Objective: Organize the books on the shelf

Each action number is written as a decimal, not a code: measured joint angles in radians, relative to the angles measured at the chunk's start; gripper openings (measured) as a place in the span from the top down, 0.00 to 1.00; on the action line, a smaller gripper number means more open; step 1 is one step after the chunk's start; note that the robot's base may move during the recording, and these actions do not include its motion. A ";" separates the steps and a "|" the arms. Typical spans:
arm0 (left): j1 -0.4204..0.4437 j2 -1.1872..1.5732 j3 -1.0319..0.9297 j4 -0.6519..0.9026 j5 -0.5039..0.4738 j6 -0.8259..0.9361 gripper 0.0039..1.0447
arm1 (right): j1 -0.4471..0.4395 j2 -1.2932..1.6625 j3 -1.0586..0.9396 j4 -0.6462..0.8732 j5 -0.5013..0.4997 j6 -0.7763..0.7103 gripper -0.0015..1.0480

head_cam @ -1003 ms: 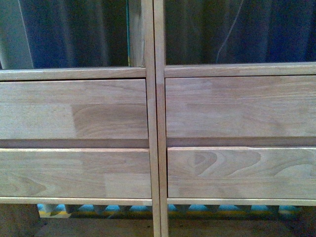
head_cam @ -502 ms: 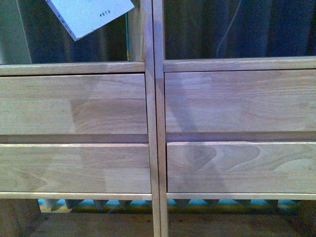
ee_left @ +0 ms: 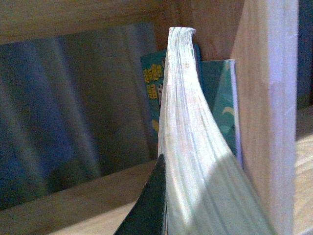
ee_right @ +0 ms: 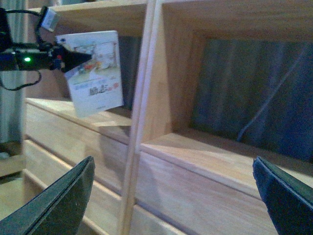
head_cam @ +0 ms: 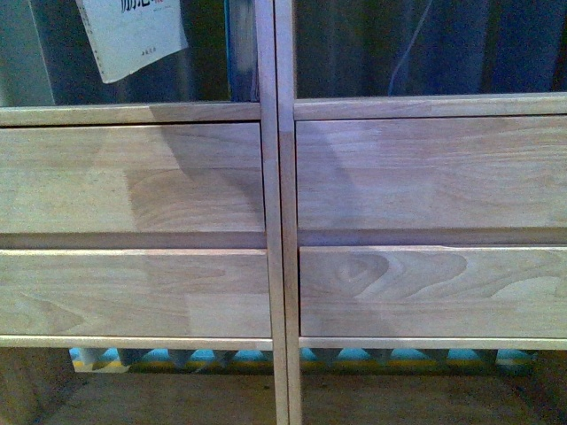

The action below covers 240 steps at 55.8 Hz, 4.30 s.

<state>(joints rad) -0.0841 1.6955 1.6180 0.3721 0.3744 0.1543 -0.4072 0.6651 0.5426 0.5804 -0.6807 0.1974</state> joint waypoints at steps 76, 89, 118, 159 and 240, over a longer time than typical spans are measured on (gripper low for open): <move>-0.098 0.756 1.242 -0.557 -0.395 -0.027 0.94 | 0.404 -0.580 -0.480 -0.583 0.680 -0.193 0.97; -0.131 0.755 1.265 -0.590 -0.414 -0.037 0.94 | 0.404 -0.607 -0.485 -0.584 0.679 -0.194 0.73; -0.158 0.755 1.265 -0.686 -0.416 -0.048 0.80 | 0.404 -0.607 -0.485 -0.584 0.678 -0.194 0.06; -0.176 0.615 0.985 -0.459 -0.373 0.005 0.07 | 0.404 -0.607 -0.485 -0.584 0.679 -0.194 0.07; 0.314 -1.409 -1.221 -0.490 -0.158 -0.171 0.67 | 0.404 -0.620 -0.494 -0.584 0.679 -0.194 0.40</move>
<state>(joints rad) 0.2295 0.2867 0.3973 -0.1177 0.2161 -0.0170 -0.0032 0.0448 0.0490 -0.0040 -0.0013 0.0032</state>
